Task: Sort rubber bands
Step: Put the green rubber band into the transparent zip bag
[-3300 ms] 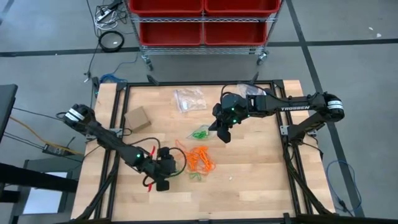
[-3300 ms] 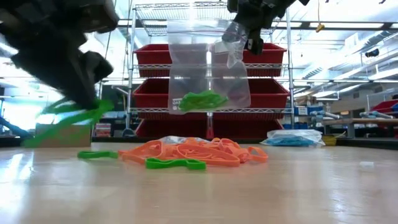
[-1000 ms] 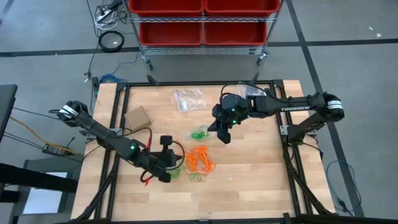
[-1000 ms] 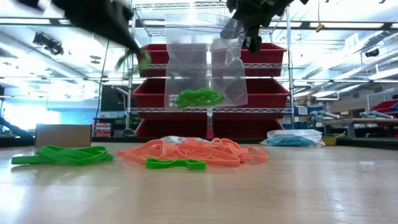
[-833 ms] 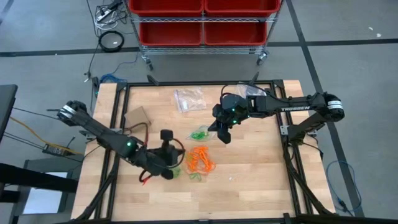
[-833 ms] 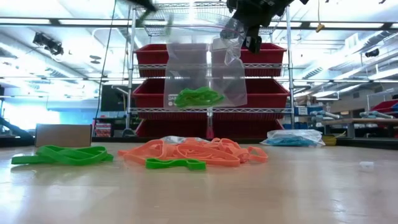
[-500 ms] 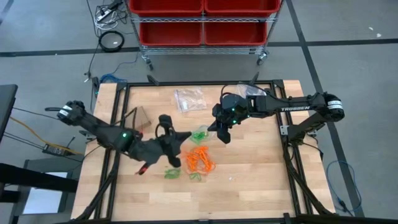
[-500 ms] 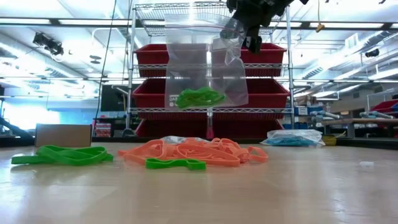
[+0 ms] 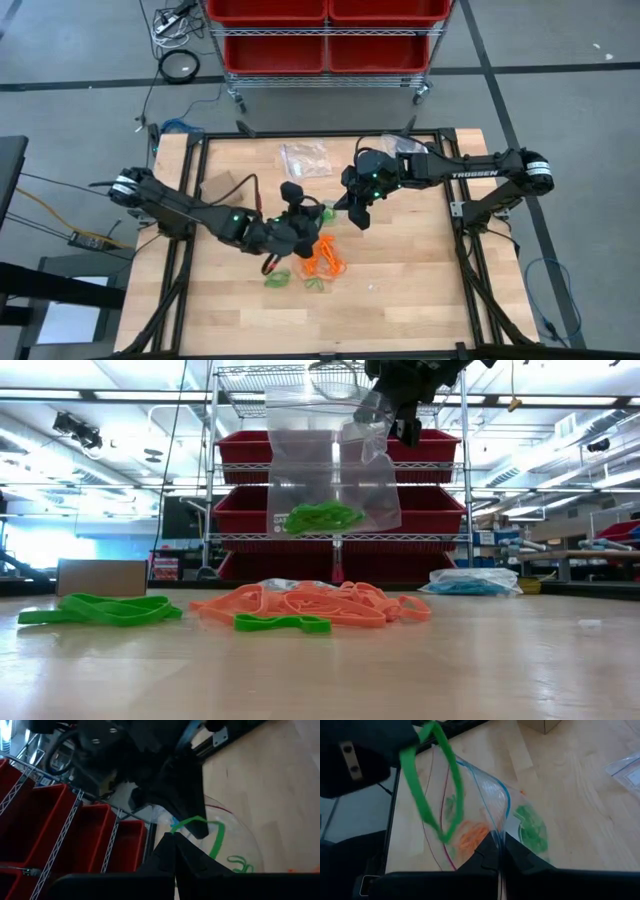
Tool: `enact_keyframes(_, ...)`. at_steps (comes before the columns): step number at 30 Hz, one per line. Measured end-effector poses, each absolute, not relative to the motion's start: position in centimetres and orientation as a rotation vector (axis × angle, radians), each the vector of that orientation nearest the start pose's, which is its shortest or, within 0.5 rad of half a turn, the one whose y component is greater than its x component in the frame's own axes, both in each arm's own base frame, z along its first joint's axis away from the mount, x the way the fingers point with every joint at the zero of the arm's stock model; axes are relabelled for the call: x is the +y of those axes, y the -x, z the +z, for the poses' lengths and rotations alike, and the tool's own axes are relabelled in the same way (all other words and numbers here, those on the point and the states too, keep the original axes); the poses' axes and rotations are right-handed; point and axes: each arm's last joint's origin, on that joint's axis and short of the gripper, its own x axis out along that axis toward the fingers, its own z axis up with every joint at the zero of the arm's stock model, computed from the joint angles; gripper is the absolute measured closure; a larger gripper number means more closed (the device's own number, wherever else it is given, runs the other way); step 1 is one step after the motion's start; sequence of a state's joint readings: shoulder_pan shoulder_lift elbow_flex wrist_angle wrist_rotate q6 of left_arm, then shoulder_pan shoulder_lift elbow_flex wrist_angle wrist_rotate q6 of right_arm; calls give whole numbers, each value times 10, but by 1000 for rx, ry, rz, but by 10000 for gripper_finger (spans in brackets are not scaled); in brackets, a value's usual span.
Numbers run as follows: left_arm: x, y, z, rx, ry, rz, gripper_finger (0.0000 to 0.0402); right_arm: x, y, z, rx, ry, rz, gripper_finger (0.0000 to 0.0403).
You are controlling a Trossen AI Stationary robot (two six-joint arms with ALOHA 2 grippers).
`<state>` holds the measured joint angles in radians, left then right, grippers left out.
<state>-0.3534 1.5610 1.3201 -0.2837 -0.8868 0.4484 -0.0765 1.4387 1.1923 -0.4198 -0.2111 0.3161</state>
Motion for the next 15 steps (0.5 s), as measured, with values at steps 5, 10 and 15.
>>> enact_keyframes(5, -99, -334, 318, 567, -752, 413, 401, -19, -312, 304, 676, -397, 23, 403)
enact_keyframes(10, -98, -331, 314, 613, -758, 428, 401, -20, -312, 304, 675, -399, 20, 403)
enact_keyframes(15, -97, -329, 312, 631, -750, 438, 400, -20, -312, 304, 675, -398, 20, 403)
